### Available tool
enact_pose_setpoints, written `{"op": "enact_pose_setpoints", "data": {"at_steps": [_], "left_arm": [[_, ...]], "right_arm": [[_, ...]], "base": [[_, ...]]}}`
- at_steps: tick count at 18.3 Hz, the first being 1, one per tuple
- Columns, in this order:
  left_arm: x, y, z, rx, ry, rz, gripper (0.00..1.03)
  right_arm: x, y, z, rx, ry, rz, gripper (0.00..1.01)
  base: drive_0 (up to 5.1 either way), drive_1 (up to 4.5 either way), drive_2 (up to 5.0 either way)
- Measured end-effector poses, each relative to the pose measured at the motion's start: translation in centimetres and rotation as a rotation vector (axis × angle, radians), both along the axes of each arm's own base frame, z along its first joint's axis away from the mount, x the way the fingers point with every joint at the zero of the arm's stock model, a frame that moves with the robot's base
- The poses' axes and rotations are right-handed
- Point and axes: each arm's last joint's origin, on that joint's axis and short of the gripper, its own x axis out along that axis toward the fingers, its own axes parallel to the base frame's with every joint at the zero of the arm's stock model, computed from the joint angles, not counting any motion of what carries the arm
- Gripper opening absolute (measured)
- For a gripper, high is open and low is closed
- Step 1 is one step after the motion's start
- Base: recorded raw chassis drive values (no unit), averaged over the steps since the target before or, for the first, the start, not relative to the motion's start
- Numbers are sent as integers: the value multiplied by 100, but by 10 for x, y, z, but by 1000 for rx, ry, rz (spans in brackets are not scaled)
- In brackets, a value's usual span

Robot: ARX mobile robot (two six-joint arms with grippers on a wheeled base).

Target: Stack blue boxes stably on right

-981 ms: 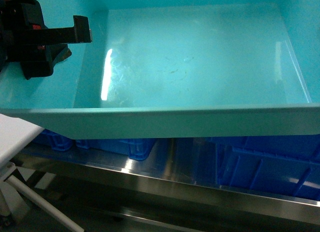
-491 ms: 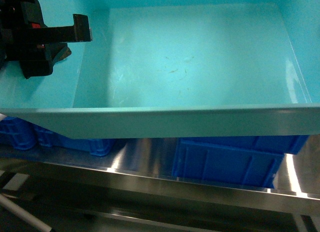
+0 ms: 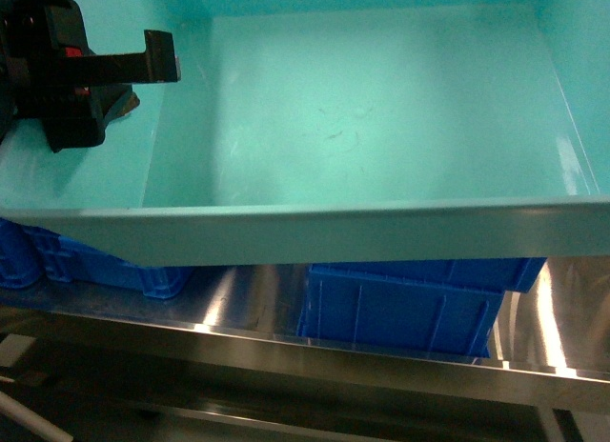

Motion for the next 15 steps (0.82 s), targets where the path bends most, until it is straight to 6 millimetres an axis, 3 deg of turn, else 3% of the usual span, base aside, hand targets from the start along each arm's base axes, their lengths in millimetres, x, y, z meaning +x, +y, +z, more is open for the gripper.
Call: {"op": "enact_pose_setpoints", "data": {"at_steps": [15], "left_arm": [[0, 1, 0, 0, 1, 0, 5]], "right_arm": [[0, 0, -1, -1, 5, 0, 7]], "base": [[-4, 361, -370]]}}
